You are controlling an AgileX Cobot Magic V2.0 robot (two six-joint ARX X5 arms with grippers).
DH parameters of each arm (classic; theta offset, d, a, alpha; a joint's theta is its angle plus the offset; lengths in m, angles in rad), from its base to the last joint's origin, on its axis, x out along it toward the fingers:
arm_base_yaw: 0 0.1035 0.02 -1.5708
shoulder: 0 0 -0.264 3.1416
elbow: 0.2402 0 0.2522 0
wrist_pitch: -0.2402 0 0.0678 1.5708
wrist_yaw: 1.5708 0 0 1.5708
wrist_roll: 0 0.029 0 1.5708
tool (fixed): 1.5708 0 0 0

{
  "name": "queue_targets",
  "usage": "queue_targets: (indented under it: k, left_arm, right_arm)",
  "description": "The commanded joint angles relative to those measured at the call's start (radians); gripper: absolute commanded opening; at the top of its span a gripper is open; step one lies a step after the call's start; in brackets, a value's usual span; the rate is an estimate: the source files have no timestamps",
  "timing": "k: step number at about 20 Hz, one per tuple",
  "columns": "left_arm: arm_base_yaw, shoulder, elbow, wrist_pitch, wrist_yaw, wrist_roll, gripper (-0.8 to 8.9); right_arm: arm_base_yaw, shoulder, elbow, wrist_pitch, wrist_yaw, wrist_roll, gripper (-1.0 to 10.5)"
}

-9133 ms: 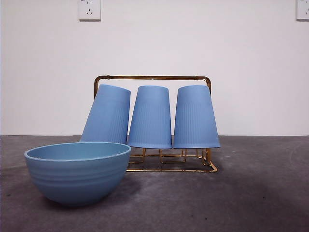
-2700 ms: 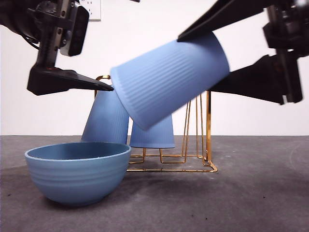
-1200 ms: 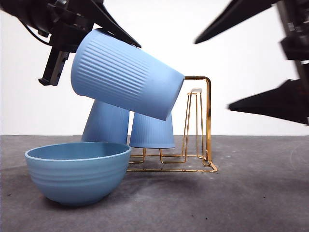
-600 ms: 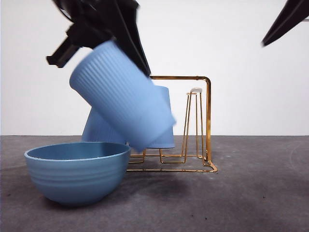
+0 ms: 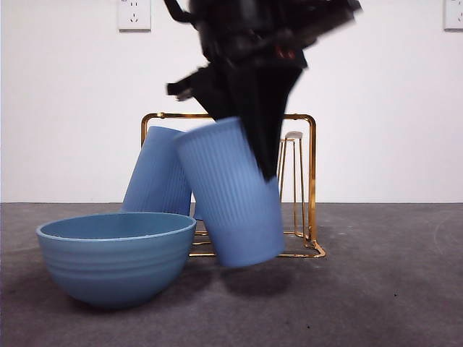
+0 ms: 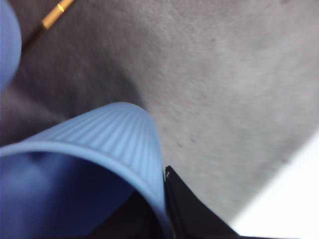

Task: Right arm lift cup from the cupboard, then place it on the right of the bowl

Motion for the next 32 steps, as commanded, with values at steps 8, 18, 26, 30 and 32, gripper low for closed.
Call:
queue_targets:
  k: [8,18,26,30,32]
  left_arm:
    - [-0.087,0.093,0.043,0.001,-0.137,0.137,0.07]
    - [-0.087,0.082,0.058,0.002,-0.137,0.143,4.15]
    - [-0.094,-0.098,0.076,-0.090,-0.137,0.064,4.16]
    - [-0.094,-0.222,0.075,-0.127,-0.137,0.040,4.17]
    - [-0.094,-0.292,0.053,-0.126,-0.138,0.027,4.17]
  right_arm:
    - [0.004,-0.001,0.014,-0.003,-0.003,-0.006,5.8]
    - [0.004,0.000,0.014,-0.003,-0.003,-0.007,5.8]
    - [0.005,0.000,0.014,-0.003,-0.004,-0.020,5.8]
    - [0.005,0.000,0.014,-0.002,-0.076,-0.092,5.8]
    - [0.005,0.000,0.014,-0.002,-0.113,-0.122,5.8]
